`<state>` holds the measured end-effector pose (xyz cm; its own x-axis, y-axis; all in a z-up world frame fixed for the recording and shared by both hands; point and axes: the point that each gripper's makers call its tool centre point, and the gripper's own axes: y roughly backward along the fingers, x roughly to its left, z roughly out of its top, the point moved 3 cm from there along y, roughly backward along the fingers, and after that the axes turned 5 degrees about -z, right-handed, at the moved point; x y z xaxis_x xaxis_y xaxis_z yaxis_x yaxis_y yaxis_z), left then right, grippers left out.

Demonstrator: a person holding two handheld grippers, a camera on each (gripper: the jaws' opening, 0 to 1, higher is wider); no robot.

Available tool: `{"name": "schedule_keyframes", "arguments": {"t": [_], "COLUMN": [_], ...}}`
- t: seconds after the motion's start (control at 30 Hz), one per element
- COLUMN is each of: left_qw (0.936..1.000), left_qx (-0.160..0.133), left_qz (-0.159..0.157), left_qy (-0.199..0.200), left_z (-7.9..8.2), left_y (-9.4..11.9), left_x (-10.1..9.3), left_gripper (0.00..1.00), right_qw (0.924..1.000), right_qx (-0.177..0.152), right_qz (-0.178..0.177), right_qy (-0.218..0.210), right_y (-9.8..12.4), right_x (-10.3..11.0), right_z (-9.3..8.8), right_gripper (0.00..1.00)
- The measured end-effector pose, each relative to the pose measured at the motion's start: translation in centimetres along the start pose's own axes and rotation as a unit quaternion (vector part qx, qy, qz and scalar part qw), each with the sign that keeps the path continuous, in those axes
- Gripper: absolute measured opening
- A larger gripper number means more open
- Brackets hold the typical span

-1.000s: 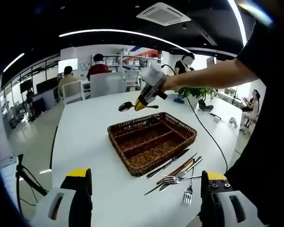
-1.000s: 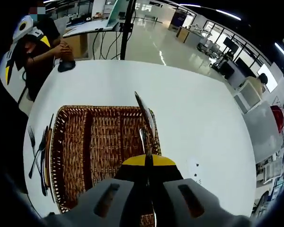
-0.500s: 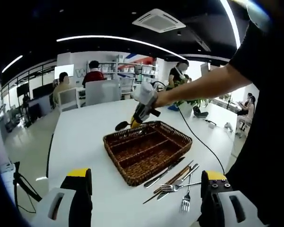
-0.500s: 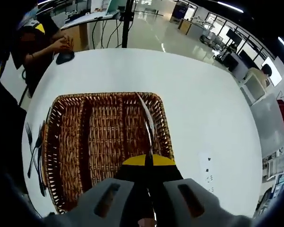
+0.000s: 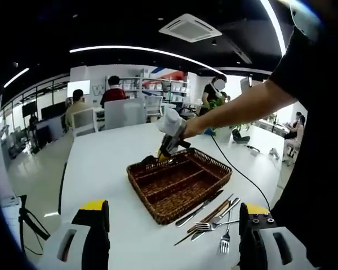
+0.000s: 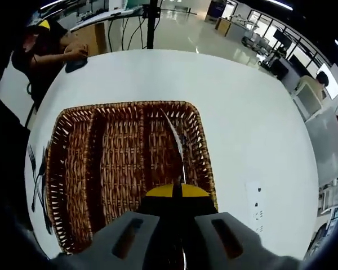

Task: Arrange the knives, forks, and spoons in their matching storage slots by inserting each utensil handle-first until every utensil is classified and aligned in the correct compartment

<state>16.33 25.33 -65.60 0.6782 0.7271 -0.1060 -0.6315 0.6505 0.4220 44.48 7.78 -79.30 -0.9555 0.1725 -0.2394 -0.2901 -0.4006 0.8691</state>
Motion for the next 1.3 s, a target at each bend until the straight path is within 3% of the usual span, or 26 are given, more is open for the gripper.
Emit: {"name": "schedule_keyframes", "arguments": {"t": [0.7,1.07,1.2,1.3], "left_qw": [0.9994,0.9993,0.9994,0.9994], "left_qx": [0.021,0.022,0.023,0.023], "left_qz": [0.021,0.022,0.018,0.017], "left_qy": [0.017,0.021,0.020,0.018], "left_z": [-0.8,-0.9,-0.8,-0.7], "left_y": [0.4,0.1,-0.2,-0.4], "left_x": [1.1,1.2,1.0,0.9], "left_gripper": [1.00,1.00,1.00,1.00], "right_qw": [0.9985,0.9978,0.9978,0.9985], "right_qx": [0.027,0.025,0.019,0.012], "right_qz": [0.046,0.060,0.055,0.051], "right_qy": [-0.016,-0.008,-0.032,-0.018], "right_y": [-3.2,-3.4,-3.3,-3.2], "right_x": [0.8,1.0,0.8,0.8], "right_z": [-1.5,-1.8,-2.0,-2.2], "right_gripper": [0.00,0.00,0.00,0.01]}}
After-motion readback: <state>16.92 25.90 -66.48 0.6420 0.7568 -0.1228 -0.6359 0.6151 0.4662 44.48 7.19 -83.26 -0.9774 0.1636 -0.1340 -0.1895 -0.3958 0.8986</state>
